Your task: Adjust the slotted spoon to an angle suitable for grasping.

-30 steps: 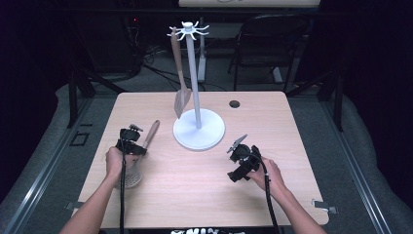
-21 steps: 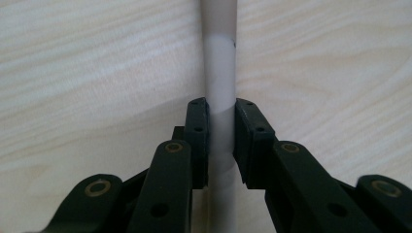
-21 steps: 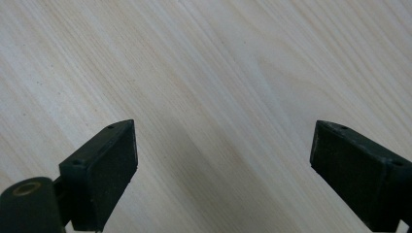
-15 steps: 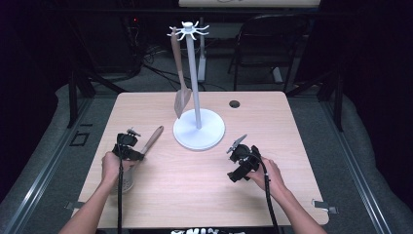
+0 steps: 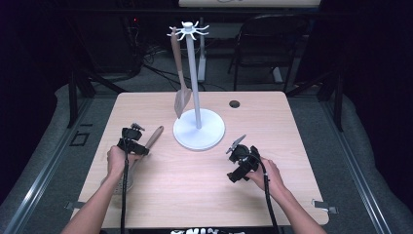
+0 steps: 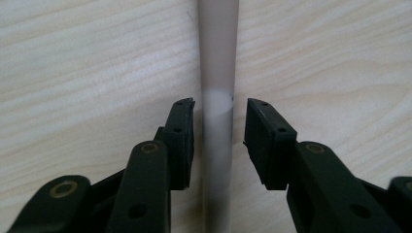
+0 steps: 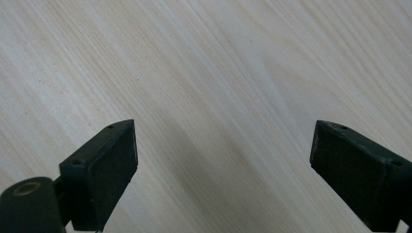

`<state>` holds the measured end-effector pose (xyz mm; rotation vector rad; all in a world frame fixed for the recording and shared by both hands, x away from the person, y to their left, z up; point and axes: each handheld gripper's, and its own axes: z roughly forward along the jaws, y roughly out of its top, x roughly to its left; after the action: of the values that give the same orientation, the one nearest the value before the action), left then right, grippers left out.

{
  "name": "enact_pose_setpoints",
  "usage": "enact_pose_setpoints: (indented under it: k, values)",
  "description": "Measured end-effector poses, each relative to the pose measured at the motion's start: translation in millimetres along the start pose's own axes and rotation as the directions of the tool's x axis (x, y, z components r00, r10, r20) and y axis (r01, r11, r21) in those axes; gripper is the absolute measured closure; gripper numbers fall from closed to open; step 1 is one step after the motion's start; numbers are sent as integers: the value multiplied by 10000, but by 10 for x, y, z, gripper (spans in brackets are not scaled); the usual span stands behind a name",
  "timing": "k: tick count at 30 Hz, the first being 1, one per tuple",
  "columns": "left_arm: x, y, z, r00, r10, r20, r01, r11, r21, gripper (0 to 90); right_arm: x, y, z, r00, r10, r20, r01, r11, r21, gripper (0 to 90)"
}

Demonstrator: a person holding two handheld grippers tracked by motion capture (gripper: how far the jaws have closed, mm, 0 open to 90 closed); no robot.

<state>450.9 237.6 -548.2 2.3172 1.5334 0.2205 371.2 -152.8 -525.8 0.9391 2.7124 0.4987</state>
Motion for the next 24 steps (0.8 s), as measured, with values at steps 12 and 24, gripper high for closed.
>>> enact_pose_setpoints:
  k: [12,24]
  values:
    - [10,31,50,9999,-90,52,89,9999,125,747,3,7,-10,9999,-134,63,133,9997,182,97]
    - [59,-60,-98,9995,-146,263,166,9971,-743,753,-1,6,-10,9998,-170,78,168,9997,182,98]
